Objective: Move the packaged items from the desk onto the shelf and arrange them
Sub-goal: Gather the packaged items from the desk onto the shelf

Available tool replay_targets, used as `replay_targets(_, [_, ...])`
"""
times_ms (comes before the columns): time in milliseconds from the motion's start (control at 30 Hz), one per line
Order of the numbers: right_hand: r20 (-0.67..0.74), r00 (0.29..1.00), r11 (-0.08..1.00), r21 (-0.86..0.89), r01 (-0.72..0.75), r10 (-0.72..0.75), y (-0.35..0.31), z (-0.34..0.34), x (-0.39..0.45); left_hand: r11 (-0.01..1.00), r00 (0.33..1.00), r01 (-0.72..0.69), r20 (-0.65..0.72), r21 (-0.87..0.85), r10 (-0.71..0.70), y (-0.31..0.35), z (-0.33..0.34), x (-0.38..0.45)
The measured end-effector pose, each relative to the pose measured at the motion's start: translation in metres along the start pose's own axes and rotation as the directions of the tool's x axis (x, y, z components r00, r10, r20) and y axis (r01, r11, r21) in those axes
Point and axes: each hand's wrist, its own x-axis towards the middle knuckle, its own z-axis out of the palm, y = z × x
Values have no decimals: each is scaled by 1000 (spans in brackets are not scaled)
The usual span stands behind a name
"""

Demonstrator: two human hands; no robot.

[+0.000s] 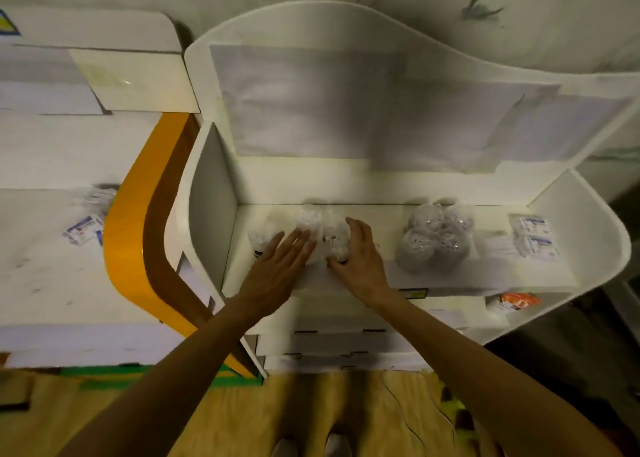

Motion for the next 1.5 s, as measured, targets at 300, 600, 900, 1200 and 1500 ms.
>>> replay_targets(300, [61, 998, 989, 146, 2, -11, 0, 17, 42, 958, 985, 162, 15, 238, -170, -18, 4, 22])
replay_targets(600, [-38, 999, 995, 92, 26, -22, 7, 2, 51, 933, 950, 289, 55, 213, -307, -10, -21, 30])
replay_targets(900, [-319, 936, 968, 145, 205, -150, -51, -26, 44, 938, 953, 303, -79, 167, -294, -24, -109, 9])
replay_targets(1200, [-449, 885, 870, 381, 314, -123, -235, 5, 12, 917, 896, 389, -266, 90, -355, -106, -181, -139])
replay_targets(1500, [-205, 779, 789, 49, 612, -592, -361, 139, -68, 726, 719, 677, 103, 121, -688, -186, -127, -333])
